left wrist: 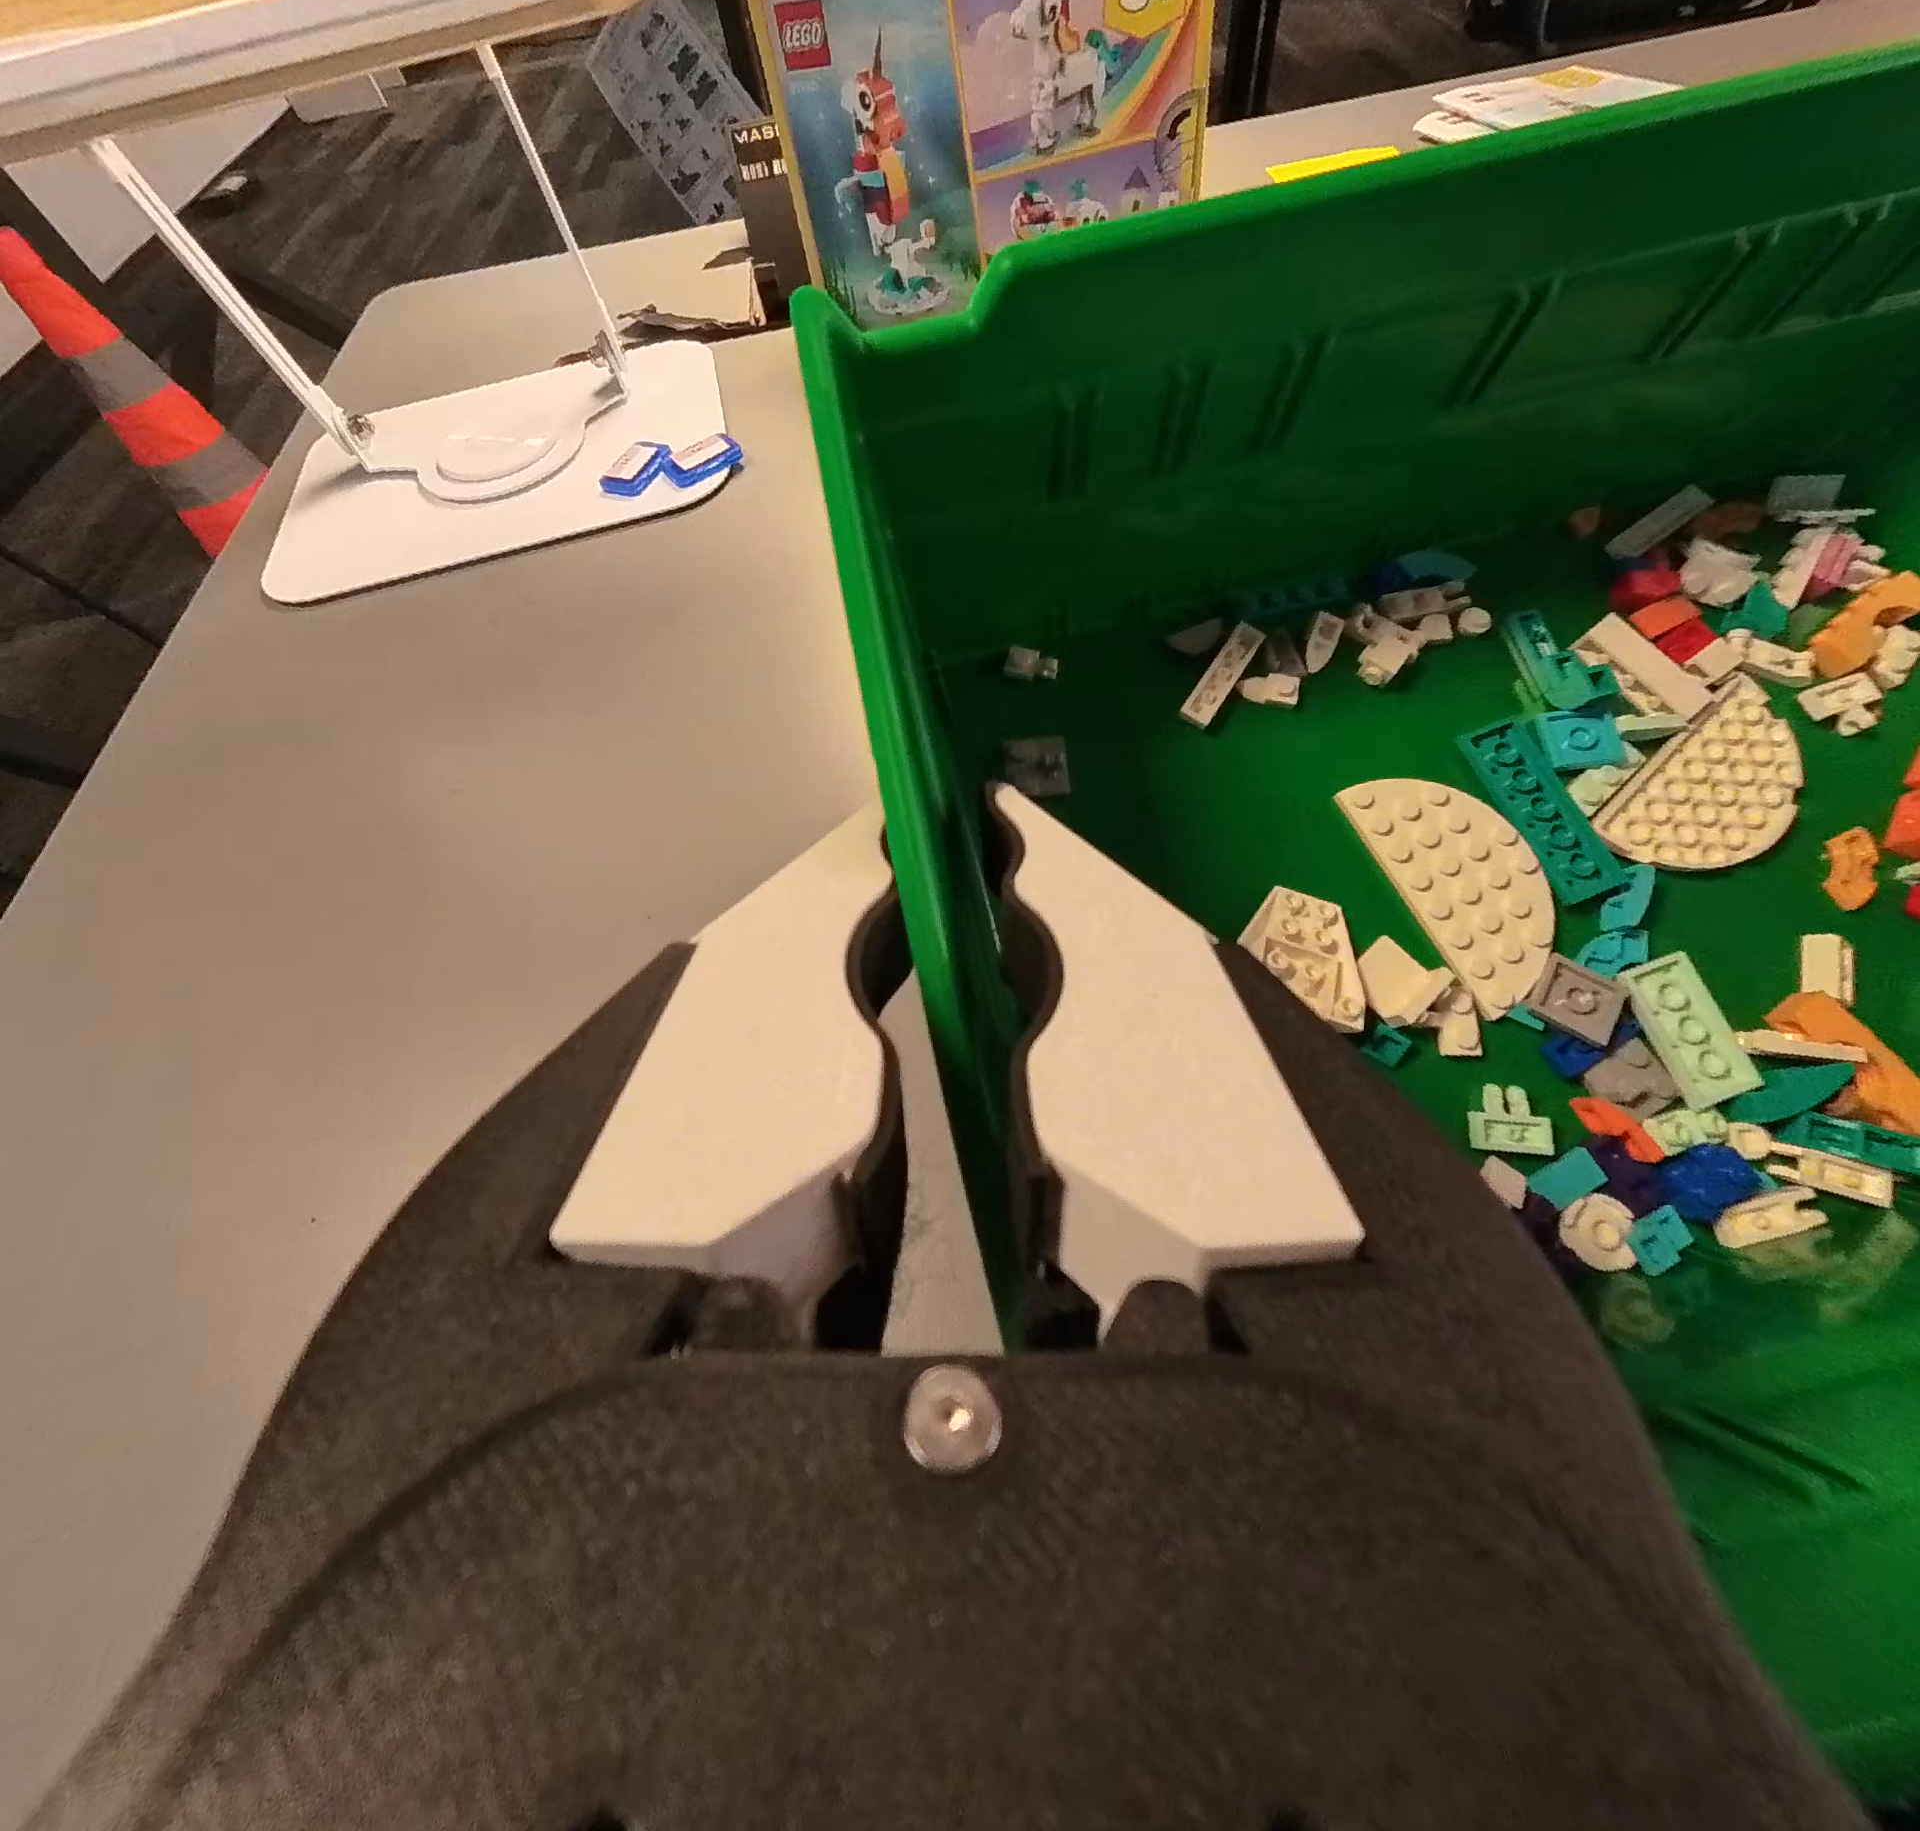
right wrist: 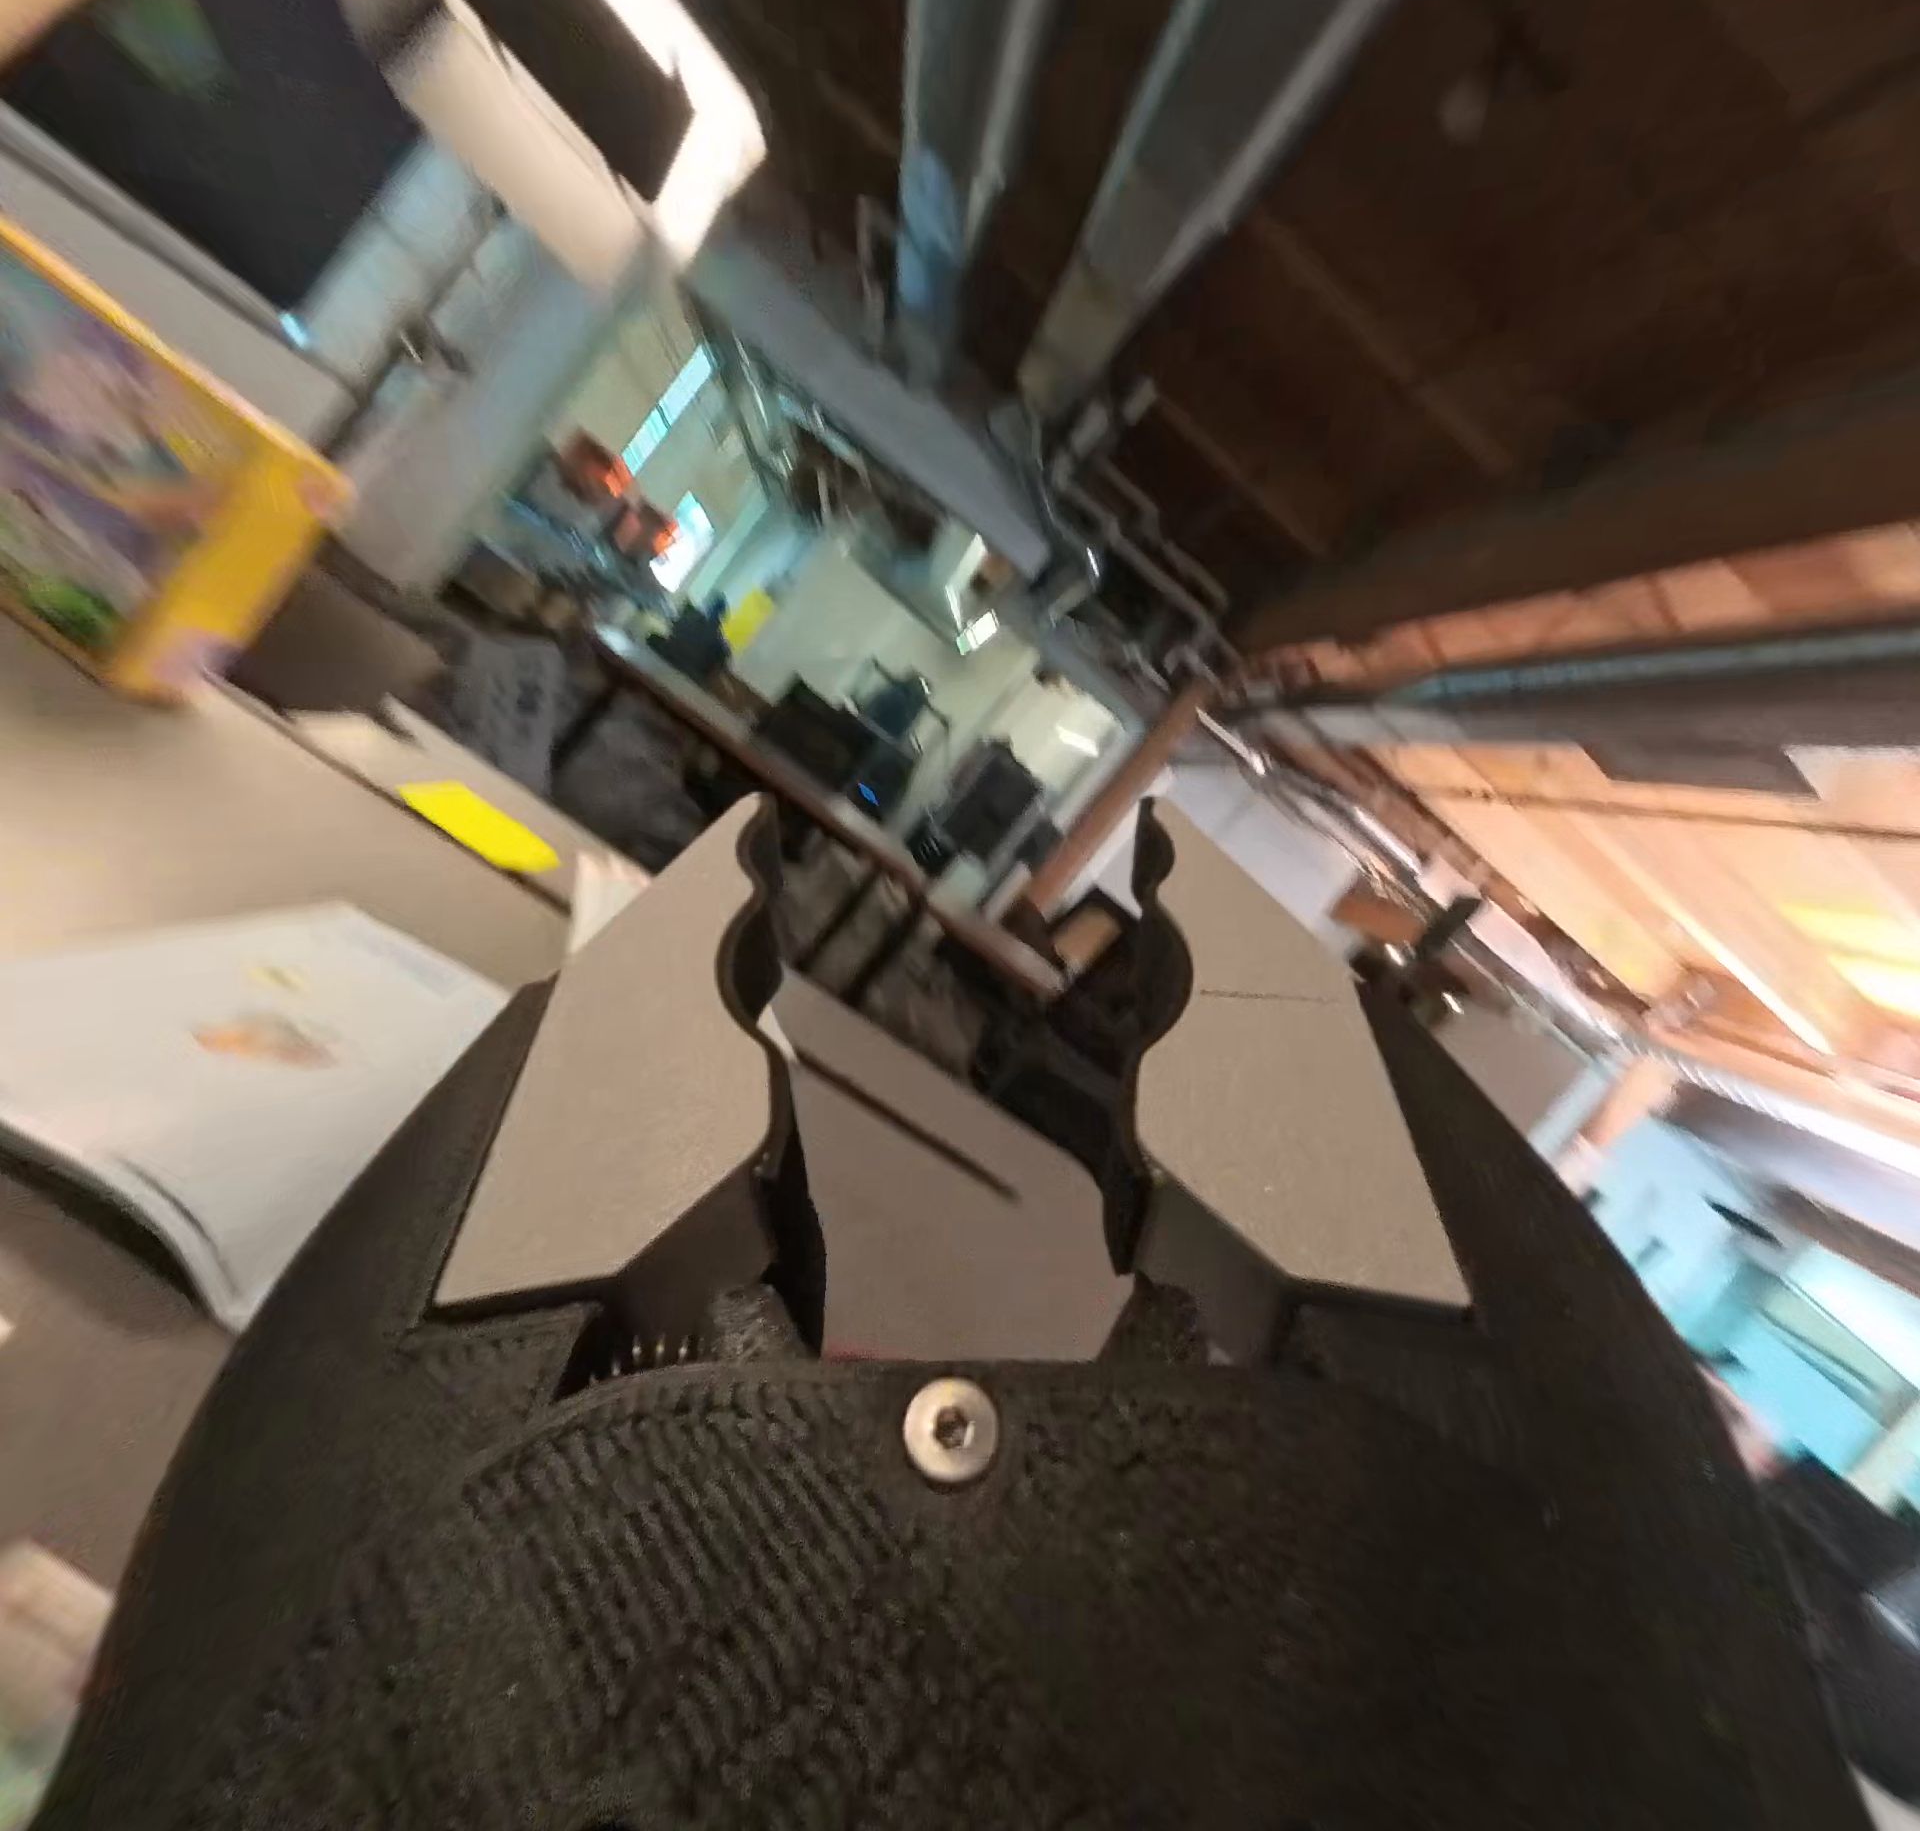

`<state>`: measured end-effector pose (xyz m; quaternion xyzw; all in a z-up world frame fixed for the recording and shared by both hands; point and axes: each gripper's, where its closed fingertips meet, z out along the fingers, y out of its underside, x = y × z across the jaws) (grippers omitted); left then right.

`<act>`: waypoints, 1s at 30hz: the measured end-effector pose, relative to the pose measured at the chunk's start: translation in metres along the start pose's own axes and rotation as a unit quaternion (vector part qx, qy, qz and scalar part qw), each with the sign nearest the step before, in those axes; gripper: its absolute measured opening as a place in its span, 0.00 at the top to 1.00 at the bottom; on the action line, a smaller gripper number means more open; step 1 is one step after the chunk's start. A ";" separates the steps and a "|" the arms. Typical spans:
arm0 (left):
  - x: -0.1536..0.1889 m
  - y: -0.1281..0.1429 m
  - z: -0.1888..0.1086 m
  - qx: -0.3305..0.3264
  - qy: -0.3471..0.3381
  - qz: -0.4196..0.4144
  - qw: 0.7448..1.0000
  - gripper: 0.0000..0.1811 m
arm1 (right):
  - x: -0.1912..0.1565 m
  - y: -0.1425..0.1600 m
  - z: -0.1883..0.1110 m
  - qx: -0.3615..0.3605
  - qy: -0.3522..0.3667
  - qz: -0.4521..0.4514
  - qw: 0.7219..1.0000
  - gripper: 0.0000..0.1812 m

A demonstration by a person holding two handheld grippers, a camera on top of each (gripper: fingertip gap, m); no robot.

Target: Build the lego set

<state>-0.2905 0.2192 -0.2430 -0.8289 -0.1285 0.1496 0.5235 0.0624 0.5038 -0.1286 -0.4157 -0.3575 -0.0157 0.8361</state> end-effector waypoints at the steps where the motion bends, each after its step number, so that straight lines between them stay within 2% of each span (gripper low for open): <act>1: 0.000 0.000 0.000 -0.001 0.000 0.000 1.000 0.95 | 0.008 0.025 -0.004 -0.031 0.012 -0.011 0.999 0.60; 4: 0.000 0.001 0.001 -0.006 0.001 0.000 1.000 0.95 | 0.026 0.086 -0.016 -0.103 0.045 -0.031 0.993 0.48; 7: 0.000 0.002 0.003 -0.014 0.002 -0.001 1.000 0.95 | 0.027 0.115 -0.025 -0.126 0.055 -0.010 0.990 0.39; 11: 0.000 0.003 0.006 -0.024 0.003 -0.001 1.000 0.95 | 0.018 0.105 -0.019 -0.094 0.038 0.026 0.995 0.35; 20: 0.000 0.007 0.012 -0.051 0.008 -0.003 0.999 0.95 | -0.006 0.100 -0.017 -0.087 -0.005 -0.004 0.996 0.34; 30: 0.003 0.015 0.026 -0.102 0.034 -0.004 0.994 0.95 | 0.014 0.119 -0.019 -0.123 0.035 0.081 0.988 0.32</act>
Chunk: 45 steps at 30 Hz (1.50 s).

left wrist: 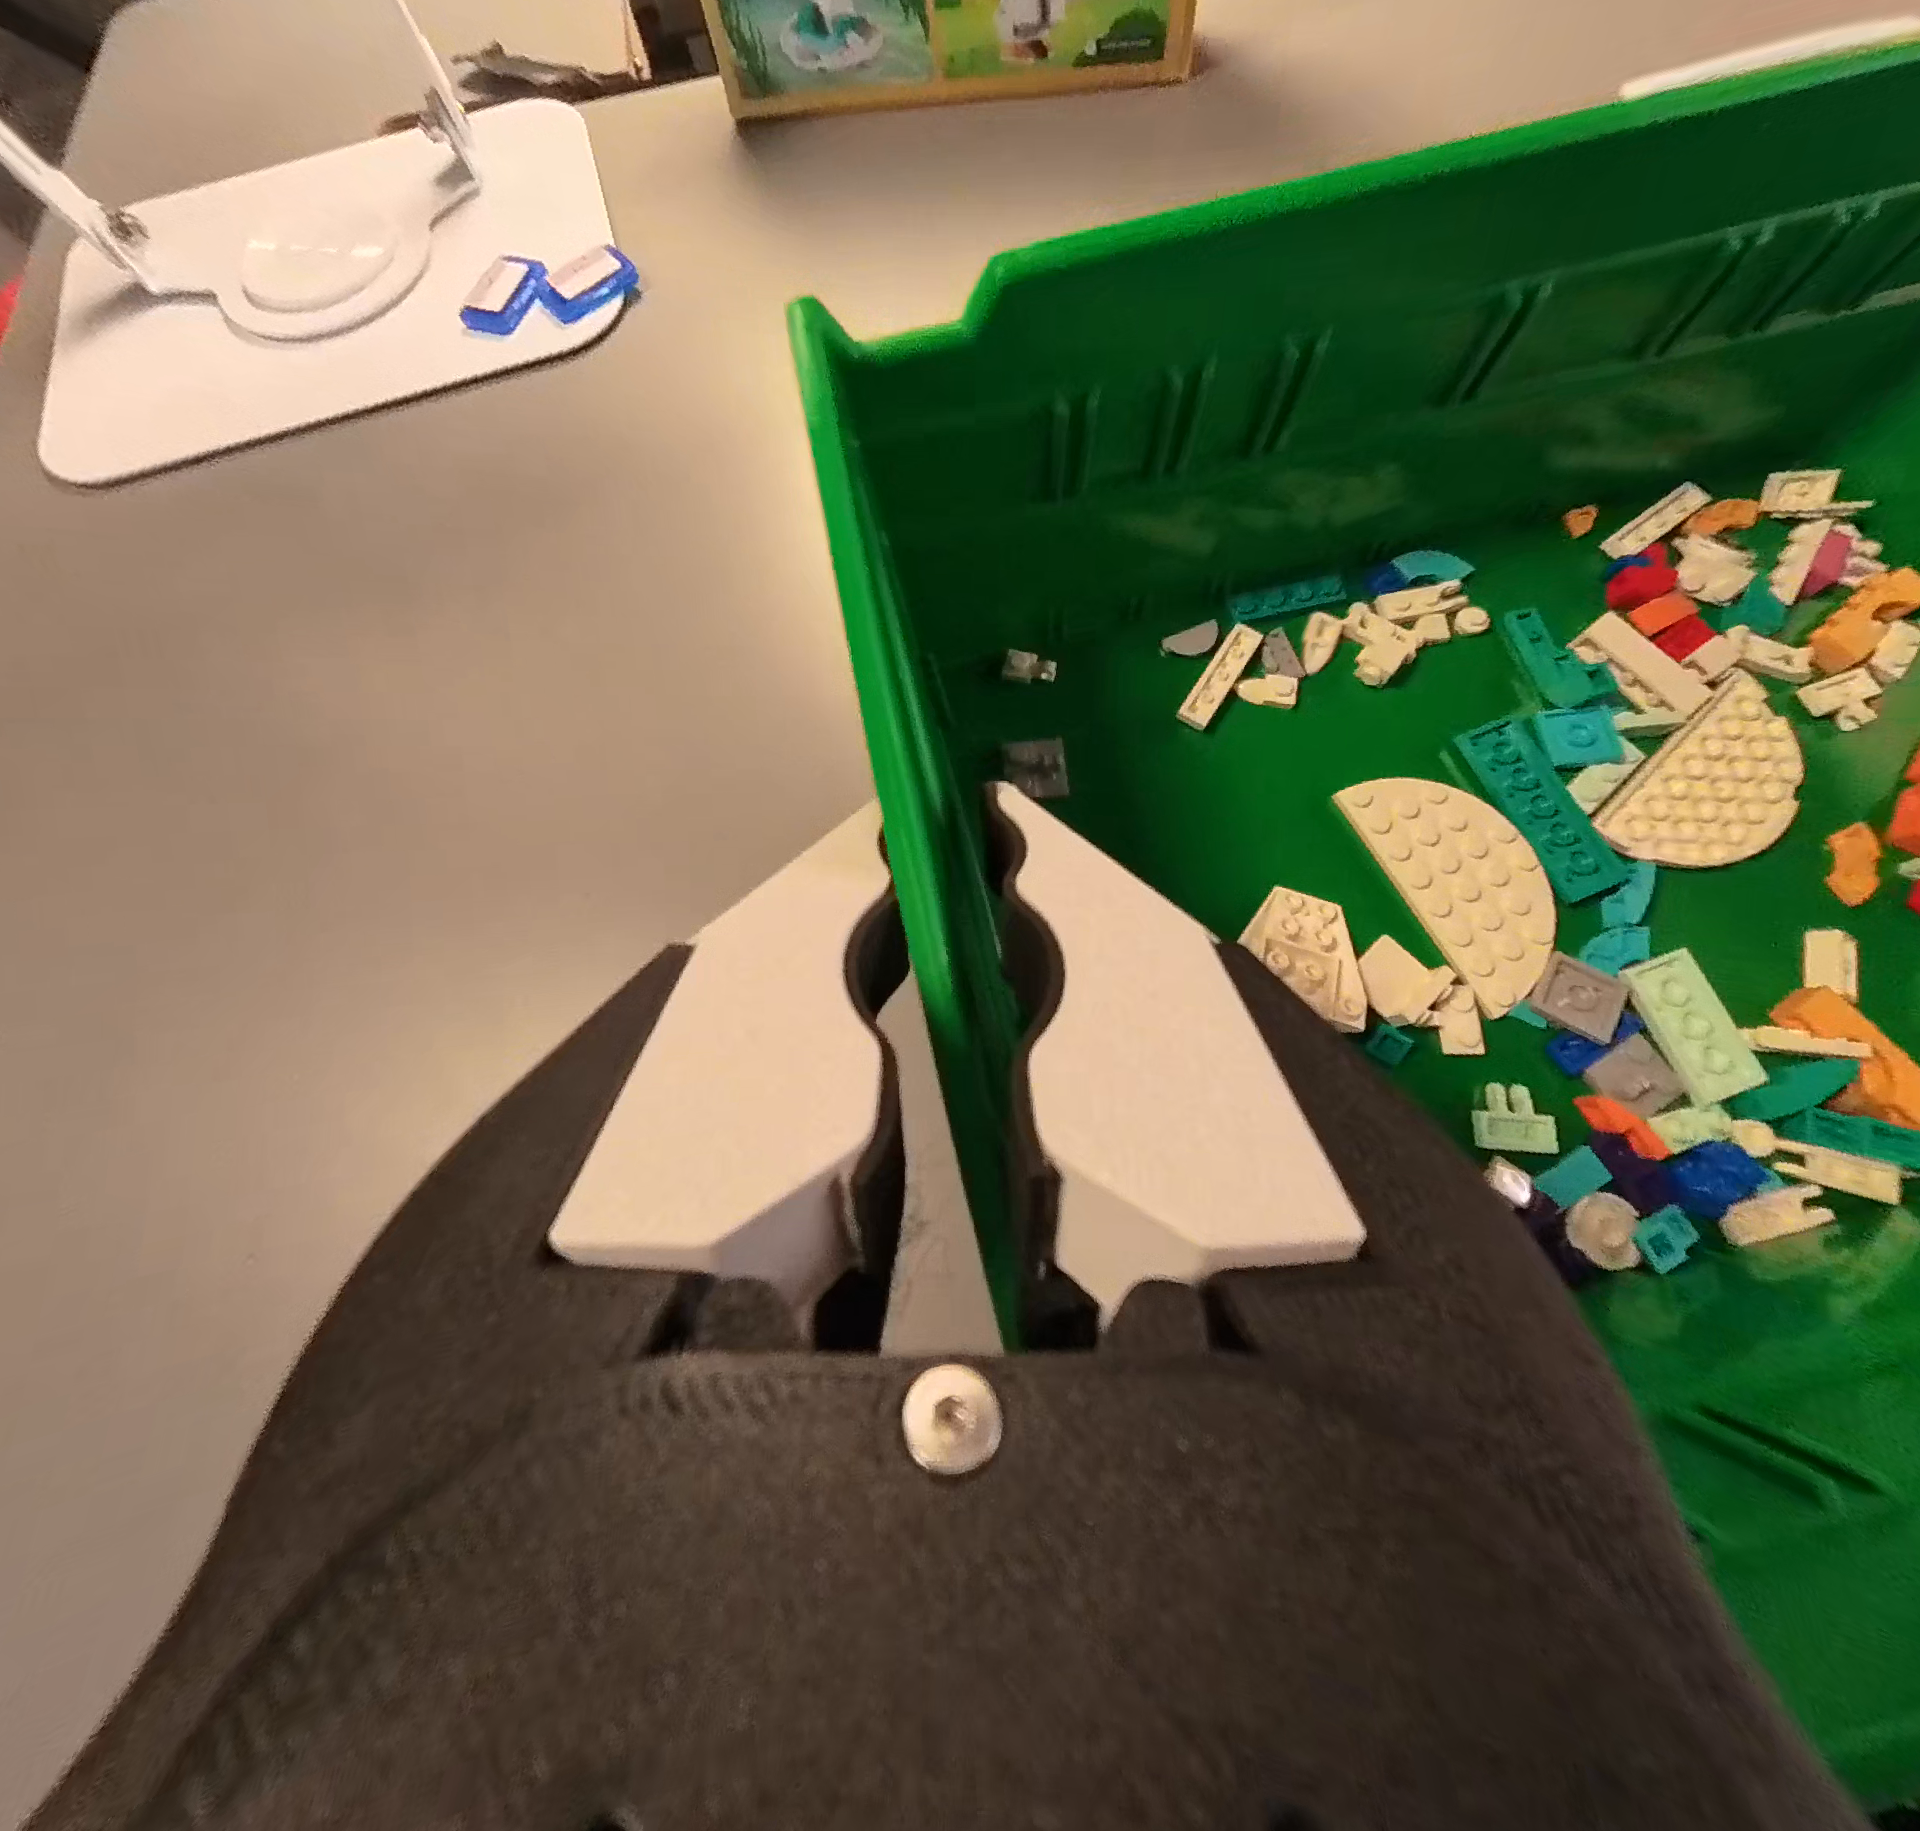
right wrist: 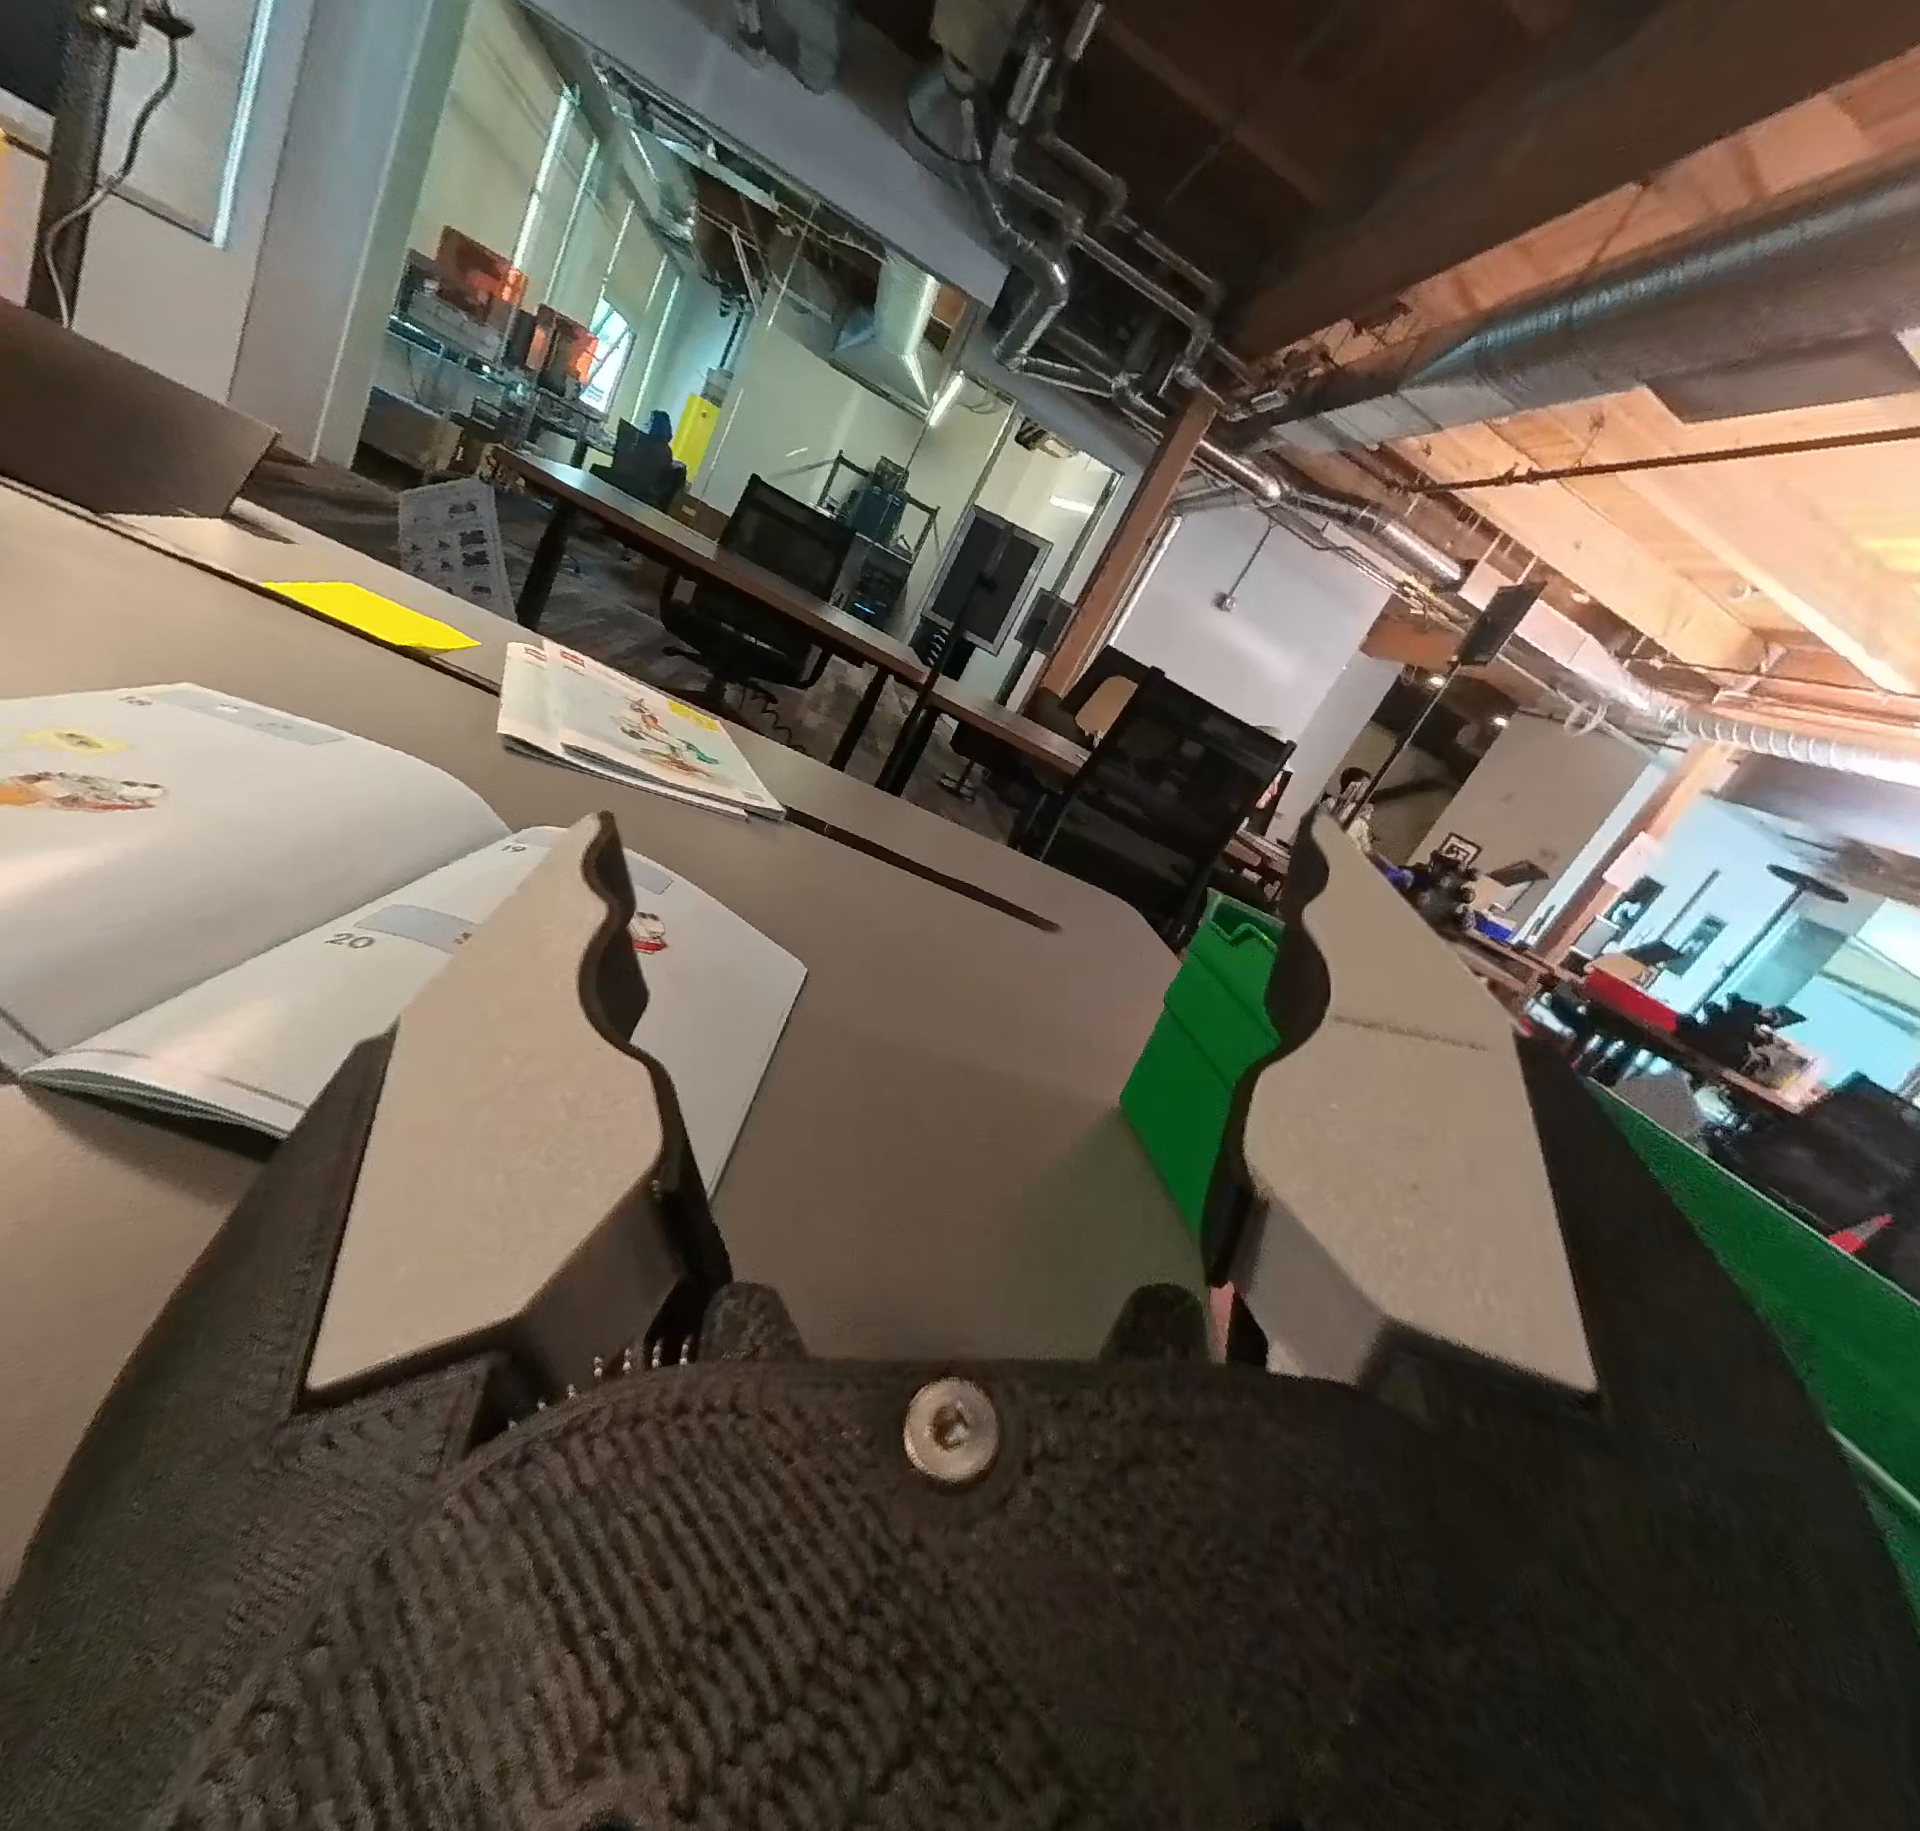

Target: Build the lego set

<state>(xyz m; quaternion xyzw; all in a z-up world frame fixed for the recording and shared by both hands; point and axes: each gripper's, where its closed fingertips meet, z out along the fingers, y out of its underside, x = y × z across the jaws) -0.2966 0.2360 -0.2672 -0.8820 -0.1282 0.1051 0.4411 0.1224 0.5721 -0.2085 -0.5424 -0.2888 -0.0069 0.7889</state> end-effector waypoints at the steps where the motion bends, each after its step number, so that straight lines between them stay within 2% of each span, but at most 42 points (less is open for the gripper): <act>1: 0.000 0.001 0.002 -0.007 0.002 0.000 1.000 0.95 | 0.001 0.001 0.000 -0.001 0.001 0.004 1.000 0.32; 12: 0.003 0.009 0.015 -0.063 0.028 -0.001 0.998 0.93 | -0.011 0.002 0.001 -0.005 -0.027 -0.003 1.000 0.34; 18: 0.003 0.018 0.020 -0.103 0.041 -0.015 0.994 0.86 | -0.015 0.002 0.001 -0.003 -0.038 -0.005 0.999 0.34; 26: -0.010 0.013 0.023 -0.100 0.002 0.035 0.994 0.79 | -0.015 0.001 0.002 0.005 -0.048 0.015 0.999 0.35; 30: -0.034 0.014 0.027 -0.123 -0.024 0.066 0.990 0.73 | -0.017 -0.002 0.001 0.014 -0.057 0.020 0.998 0.36; 34: -0.062 0.011 0.035 -0.163 -0.037 0.174 0.970 0.69 | -0.015 -0.004 0.000 0.021 -0.060 0.040 0.997 0.36; 38: -0.091 0.000 0.053 -0.174 -0.052 0.313 0.932 0.70 | -0.011 -0.005 -0.001 0.026 -0.060 0.063 0.996 0.36; 42: -0.113 0.002 0.072 -0.220 -0.046 0.397 0.890 0.58 | -0.005 -0.004 0.003 0.031 -0.051 0.064 0.996 0.37; 45: -0.119 -0.009 0.087 -0.207 -0.040 0.428 0.879 0.54 | -0.007 -0.003 0.005 0.030 -0.056 0.060 0.996 0.37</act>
